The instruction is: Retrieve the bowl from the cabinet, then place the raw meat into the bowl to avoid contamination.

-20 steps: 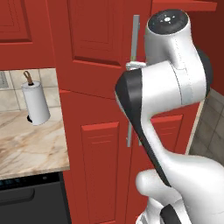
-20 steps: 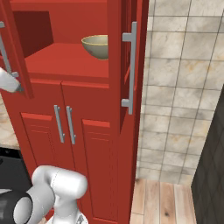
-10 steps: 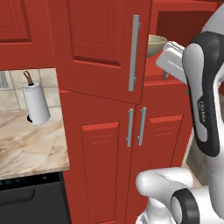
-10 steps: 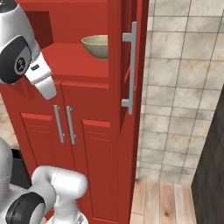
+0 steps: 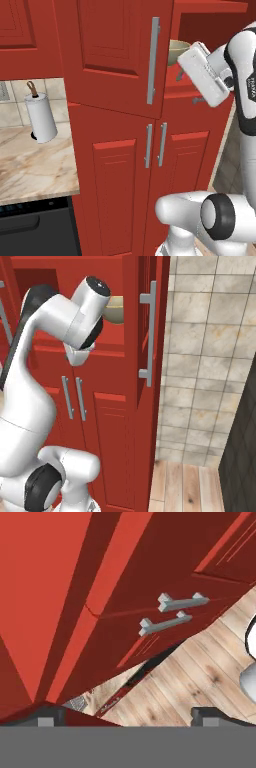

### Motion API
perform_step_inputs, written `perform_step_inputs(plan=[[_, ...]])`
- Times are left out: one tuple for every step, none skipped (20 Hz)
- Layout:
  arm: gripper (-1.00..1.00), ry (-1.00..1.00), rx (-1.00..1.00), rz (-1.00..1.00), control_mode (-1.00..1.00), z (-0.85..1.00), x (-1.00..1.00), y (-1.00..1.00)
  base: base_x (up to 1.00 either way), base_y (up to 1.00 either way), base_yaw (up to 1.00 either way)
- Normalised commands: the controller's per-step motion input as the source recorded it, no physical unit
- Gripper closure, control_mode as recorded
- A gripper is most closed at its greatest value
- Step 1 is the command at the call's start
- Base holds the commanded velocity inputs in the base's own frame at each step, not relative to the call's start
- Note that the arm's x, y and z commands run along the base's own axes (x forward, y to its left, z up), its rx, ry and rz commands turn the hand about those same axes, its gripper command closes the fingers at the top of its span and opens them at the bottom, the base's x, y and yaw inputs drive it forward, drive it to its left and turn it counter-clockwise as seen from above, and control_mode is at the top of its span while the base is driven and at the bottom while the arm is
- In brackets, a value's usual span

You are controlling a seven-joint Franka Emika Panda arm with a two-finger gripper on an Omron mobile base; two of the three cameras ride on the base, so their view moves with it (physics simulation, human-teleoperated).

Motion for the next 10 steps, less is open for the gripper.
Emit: perform_step_inputs(plan=[[-1.0,0.15,0.29,0.11,-1.0,-0.34,0.82,0.39,0.0,0.0,0.0],[-1.0,0.16,0.22,0.13,-1.0,-0.27,0.76,0.44,0.0,0.0,0.0],[-1.0,0.15,0.18,0.13,-1.0,-0.17,0.76,0.38,0.0,0.0,0.0],[-1.0,0.14,0.16,0.13,-1.0,-0.03,0.7,0.3,0.0,0.0,0.0],[-1.0,0.2,0.19,0.13,-1.0,0.0,0.66,0.31,0.0,0.0,0.0],[-1.0,0.23,0.2,0.15,-1.0,0.0,0.67,0.26,0.0,0.0,0.0],[-1.0,0.26,0.21,0.16,-1.0,0.0,0.62,0.29,0.0,0.0,0.0],[-1.0,0.27,0.2,0.16,-1.0,0.0,0.53,0.34,0.0,0.0,0.0],[-1.0,0.28,0.2,0.17,-1.0,0.0,0.44,0.36,0.0,0.0,0.0],[-1.0,0.29,0.19,0.18,-1.0,0.0,0.3,0.38,0.0,0.0,0.0]])
